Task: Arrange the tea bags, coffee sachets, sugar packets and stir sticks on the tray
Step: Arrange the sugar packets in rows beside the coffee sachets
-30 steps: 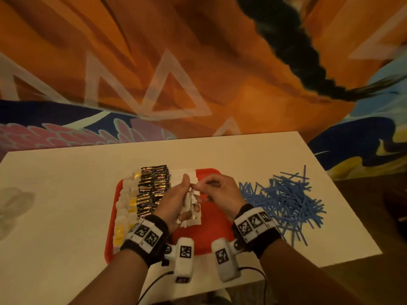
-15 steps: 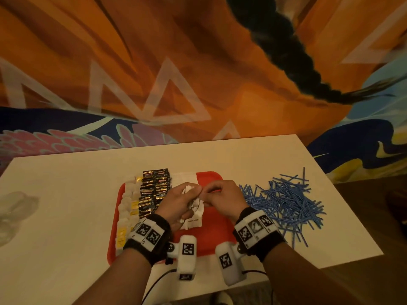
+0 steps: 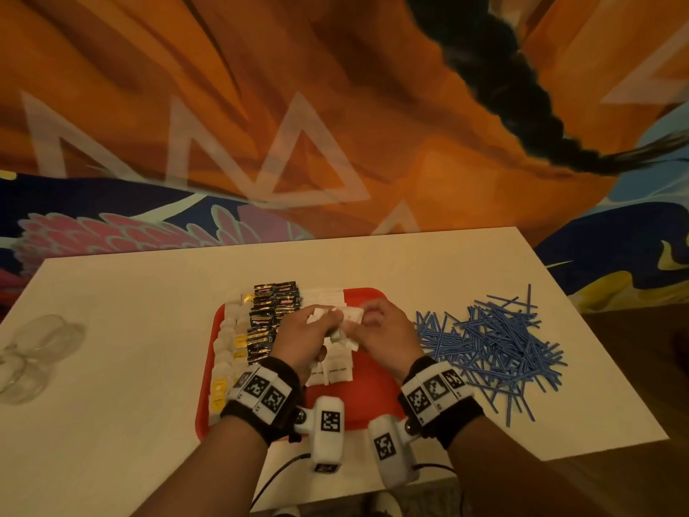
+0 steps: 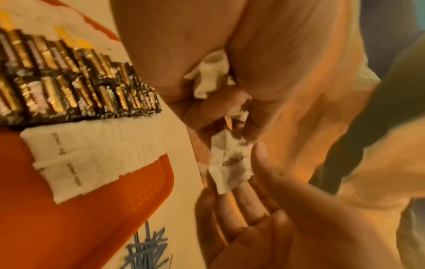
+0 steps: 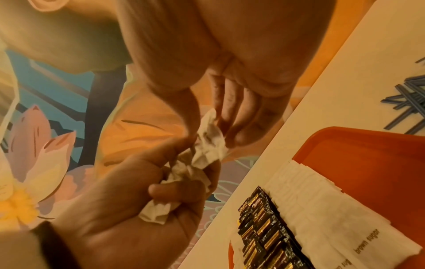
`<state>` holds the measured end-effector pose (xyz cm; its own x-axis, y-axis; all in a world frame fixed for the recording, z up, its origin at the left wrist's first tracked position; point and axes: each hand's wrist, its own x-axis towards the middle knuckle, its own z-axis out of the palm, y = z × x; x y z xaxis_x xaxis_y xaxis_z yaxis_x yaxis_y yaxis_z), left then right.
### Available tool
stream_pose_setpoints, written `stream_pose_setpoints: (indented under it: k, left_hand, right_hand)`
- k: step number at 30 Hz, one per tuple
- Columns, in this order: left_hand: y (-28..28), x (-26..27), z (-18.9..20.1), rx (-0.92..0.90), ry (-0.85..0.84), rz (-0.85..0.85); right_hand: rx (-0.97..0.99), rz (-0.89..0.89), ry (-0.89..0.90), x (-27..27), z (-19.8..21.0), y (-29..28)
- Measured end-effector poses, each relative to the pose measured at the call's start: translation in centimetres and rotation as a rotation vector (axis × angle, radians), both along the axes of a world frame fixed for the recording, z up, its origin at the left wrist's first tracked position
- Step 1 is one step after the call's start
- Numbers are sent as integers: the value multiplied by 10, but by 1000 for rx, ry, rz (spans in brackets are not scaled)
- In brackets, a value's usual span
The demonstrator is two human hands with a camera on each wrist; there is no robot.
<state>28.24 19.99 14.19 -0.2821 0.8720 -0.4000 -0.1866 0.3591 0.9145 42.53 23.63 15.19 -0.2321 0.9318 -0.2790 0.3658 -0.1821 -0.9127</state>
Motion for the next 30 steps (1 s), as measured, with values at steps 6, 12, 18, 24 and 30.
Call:
stream_pose_setpoints:
  k: [6, 12, 18, 24, 30]
  left_hand:
    - [-7, -7, -9, -19, -92, 48]
    - [-10, -4, -4, 2, -127, 36]
    - [-9, -4, -5, -5, -224, 144]
    - [-10, -4, -8, 5, -183, 172]
    - [-11, -2, -7, -2, -236, 185]
  right_hand:
    - [-129, -111, 203, 0, -2, 4]
    - [-38, -247, 223, -3, -7, 5]
    - [-102, -162, 334, -3, -8, -6]
    - [71, -198, 182, -2, -14, -2]
    - [59, -277, 184, -3, -16, -3]
